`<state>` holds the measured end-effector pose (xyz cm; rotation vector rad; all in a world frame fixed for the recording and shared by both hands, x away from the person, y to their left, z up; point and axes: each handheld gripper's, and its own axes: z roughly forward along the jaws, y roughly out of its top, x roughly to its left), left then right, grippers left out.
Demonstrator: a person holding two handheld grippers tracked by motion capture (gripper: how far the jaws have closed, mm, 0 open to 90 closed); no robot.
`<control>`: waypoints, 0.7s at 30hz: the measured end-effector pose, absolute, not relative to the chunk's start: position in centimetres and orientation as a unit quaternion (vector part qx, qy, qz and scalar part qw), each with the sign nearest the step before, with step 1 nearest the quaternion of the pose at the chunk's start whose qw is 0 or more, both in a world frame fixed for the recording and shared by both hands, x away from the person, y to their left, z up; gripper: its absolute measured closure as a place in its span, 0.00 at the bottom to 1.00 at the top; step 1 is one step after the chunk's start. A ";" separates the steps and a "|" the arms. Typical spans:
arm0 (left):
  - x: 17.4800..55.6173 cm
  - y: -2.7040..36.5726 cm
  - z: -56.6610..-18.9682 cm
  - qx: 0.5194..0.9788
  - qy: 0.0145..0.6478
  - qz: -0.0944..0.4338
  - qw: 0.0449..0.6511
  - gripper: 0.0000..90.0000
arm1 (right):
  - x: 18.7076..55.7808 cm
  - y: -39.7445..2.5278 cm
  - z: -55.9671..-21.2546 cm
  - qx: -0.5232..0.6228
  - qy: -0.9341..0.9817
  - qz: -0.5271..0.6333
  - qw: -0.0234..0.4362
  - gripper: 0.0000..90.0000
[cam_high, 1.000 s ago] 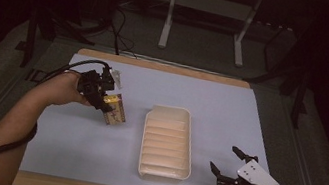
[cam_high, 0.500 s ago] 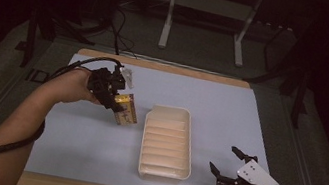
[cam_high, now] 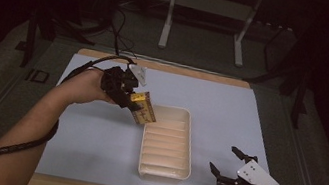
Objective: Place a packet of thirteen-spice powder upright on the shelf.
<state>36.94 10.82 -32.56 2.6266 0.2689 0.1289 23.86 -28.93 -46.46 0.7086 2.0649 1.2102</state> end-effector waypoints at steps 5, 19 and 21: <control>37.1 10.1 -32.9 0.961 0.091 0.045 0.256 0.75 | 23.9 -28.9 -46.5 0.269 0.785 0.460 0.316 0.17; 39.0 8.2 -35.3 0.952 0.082 0.047 0.292 0.75 | 23.9 -28.9 -46.6 0.266 0.787 0.459 0.314 0.17; 39.3 7.9 -35.8 0.949 0.080 0.048 0.302 0.75 | 23.9 -28.9 -46.6 0.266 0.787 0.459 0.314 0.17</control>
